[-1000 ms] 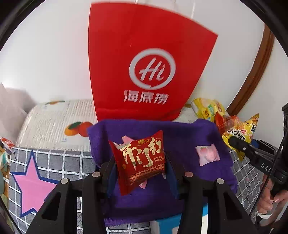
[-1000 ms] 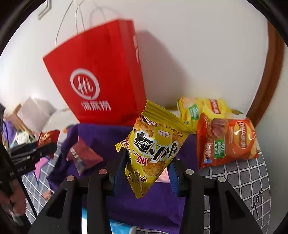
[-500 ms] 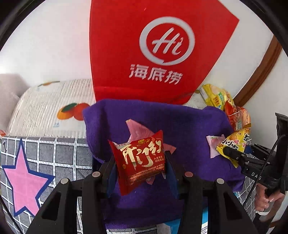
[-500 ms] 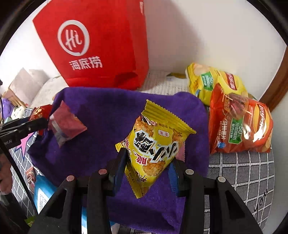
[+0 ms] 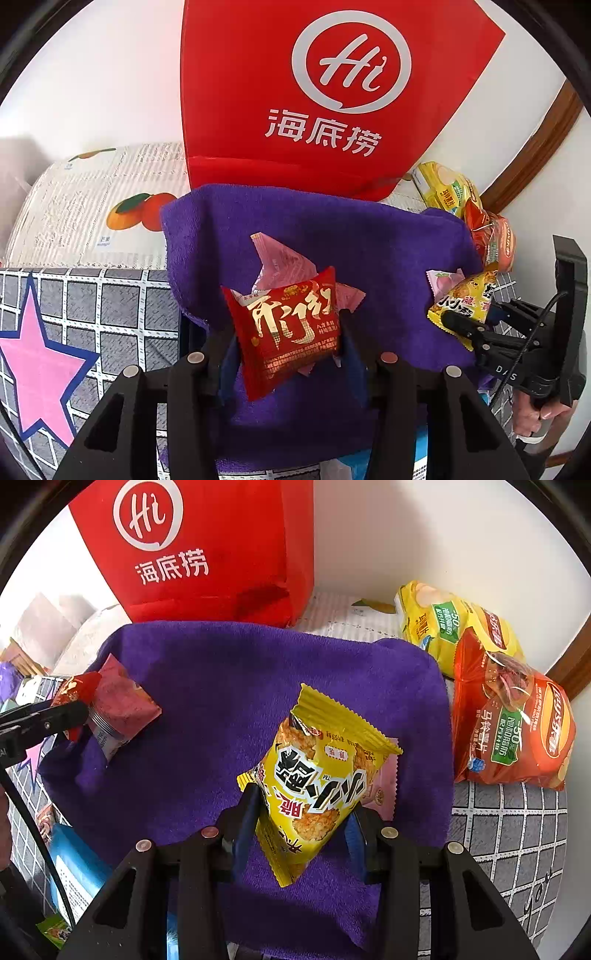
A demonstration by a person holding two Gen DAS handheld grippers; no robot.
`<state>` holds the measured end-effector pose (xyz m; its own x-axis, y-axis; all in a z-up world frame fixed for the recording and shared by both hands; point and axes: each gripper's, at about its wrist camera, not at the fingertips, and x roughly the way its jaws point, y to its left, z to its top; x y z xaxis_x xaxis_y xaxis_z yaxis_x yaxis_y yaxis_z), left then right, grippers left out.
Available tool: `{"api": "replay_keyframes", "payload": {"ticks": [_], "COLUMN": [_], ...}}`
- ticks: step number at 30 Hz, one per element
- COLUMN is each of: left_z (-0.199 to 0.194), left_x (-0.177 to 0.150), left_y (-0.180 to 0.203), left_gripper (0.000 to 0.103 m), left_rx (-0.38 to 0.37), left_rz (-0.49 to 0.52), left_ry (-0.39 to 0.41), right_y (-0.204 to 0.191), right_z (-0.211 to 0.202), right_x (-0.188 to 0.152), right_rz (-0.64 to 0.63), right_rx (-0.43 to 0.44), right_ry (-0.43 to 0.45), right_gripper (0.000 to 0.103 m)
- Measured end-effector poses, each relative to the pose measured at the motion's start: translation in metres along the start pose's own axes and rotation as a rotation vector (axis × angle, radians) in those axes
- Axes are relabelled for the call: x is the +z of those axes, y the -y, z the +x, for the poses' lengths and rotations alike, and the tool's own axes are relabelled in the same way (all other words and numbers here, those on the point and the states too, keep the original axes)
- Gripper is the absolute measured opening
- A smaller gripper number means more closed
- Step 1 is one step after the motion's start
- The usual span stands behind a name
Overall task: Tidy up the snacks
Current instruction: 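Lower the red packet and yellow bag onto the towel and open both tools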
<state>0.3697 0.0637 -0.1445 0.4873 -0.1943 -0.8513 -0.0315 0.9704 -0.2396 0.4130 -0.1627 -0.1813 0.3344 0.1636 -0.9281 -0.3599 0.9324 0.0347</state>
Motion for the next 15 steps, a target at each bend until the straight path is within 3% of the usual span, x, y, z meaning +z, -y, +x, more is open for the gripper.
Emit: {"api": "replay_keyframes", "payload": {"ticks": [2, 9, 15], "left_z": [0.000, 0.003, 0.004], "left_x": [0.000, -0.003, -0.003], "left_y": [0.000, 0.005, 0.008], "left_gripper": [0.047, 0.048, 0.048], "left_rx": [-0.005, -0.010, -0.013], "left_rz": [-0.002, 0.012, 0.015], "left_ry": [-0.003, -0.018, -0.030], "right_y": [-0.001, -0.005, -0.003], "right_z": [0.002, -0.004, -0.024], "right_x": [0.001, 0.004, 0.006], "right_rz": [-0.001, 0.010, 0.041], "right_rx": [0.000, 0.010, 0.013], "right_ry": [-0.010, 0.007, 0.076], "right_gripper": [0.045, 0.067, 0.073]}}
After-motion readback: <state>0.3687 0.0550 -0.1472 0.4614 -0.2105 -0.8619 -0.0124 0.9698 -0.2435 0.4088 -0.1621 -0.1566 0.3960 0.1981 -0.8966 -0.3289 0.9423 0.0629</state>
